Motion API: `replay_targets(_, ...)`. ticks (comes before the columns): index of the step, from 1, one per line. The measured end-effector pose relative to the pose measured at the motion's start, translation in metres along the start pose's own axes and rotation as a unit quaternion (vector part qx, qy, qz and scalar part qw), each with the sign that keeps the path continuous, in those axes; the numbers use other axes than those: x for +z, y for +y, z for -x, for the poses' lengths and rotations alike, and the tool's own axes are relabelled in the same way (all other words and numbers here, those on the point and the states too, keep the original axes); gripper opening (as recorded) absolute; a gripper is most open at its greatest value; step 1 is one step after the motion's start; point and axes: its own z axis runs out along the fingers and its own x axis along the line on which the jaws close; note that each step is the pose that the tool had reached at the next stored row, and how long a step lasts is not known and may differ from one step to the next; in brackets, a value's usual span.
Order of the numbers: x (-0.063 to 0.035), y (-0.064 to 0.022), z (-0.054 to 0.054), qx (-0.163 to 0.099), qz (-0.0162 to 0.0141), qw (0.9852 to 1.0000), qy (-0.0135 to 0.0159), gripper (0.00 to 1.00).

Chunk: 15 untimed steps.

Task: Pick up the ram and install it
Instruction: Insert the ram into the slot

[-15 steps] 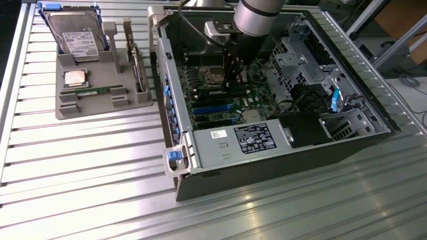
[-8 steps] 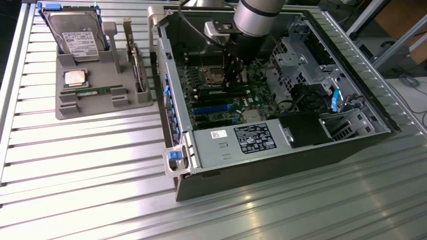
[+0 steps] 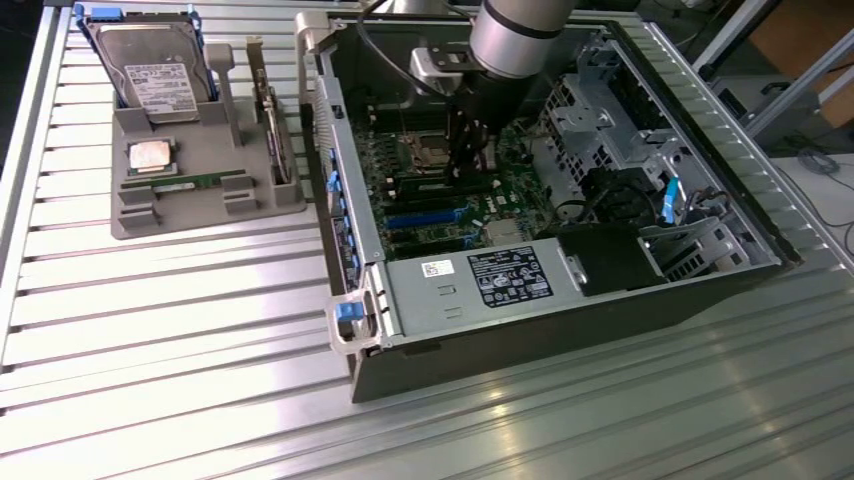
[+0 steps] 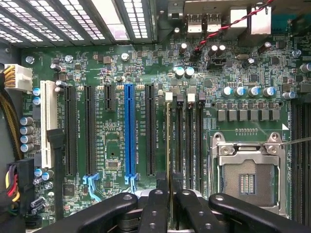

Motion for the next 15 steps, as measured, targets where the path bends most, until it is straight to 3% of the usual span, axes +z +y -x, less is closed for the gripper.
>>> replay_targets(7,-0.0004,-0.0044,0.0042,0.0,-0.0001,1.0,-0.0001,0.13)
replay_targets(15,-0.0003,-0.0048,0.0014,0.0,0.0,1.0,0.0,0.13)
